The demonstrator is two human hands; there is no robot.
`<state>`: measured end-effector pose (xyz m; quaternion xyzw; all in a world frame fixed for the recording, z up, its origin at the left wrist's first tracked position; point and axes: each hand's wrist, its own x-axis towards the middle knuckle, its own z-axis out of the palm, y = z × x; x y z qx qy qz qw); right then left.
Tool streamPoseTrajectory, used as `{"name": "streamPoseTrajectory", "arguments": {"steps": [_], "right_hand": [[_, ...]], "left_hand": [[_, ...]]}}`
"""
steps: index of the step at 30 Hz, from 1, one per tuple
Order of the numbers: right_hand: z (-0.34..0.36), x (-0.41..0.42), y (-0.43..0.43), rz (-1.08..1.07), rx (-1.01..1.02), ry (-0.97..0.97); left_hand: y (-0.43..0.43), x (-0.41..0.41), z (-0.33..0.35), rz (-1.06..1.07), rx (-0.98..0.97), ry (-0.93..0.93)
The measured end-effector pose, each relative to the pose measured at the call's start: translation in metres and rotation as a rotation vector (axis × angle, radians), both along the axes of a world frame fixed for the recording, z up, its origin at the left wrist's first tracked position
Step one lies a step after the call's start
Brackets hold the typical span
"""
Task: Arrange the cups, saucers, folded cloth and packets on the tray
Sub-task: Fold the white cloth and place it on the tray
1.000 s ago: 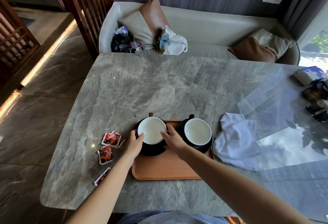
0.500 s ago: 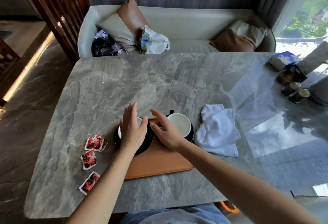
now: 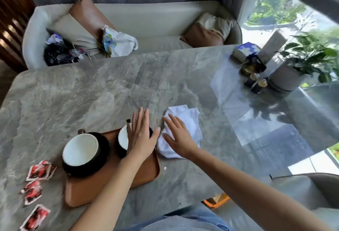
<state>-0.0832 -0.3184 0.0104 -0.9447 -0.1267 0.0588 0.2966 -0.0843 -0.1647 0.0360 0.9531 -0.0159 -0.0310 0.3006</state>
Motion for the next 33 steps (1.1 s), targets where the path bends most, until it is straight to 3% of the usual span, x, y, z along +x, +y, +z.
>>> {"name": "streamPoseTrajectory", "arguments": {"steps": [4, 9, 19, 22, 27, 29, 31, 33], "right_hand": [[-0.013, 0.008, -0.043, -0.044, 0.009, 0.063], [-0.027, 0.022, -0.084, -0.133, 0.062, 0.203], [-0.057, 0.027, -0.120, -0.518, 0.599, 0.652], [-0.062, 0.033, -0.121, -0.459, 0.522, 0.650], [-0.054, 0.042, -0.120, -0.203, 0.336, 0.500], [-0.046, 0.046, -0.123, -0.103, 0.324, 0.524], [-0.035, 0.052, -0.125, 0.017, 0.302, 0.561], [-0.021, 0.059, -0.126, 0.145, 0.269, 0.582]], "left_hand": [[-0.041, 0.004, -0.016, -0.063, -0.036, 0.012], [-0.076, 0.017, -0.042, -0.102, -0.037, 0.163], [-0.098, 0.025, -0.082, 0.097, 0.007, 0.405], [-0.099, 0.021, -0.083, 0.135, -0.053, 0.486], [-0.096, 0.013, -0.078, -0.016, 0.024, 0.598], [-0.096, 0.013, -0.075, 0.006, 0.021, 0.553], [-0.095, 0.018, -0.068, 0.007, -0.005, 0.328], [-0.093, 0.028, -0.057, -0.173, 0.087, 0.067]]}}
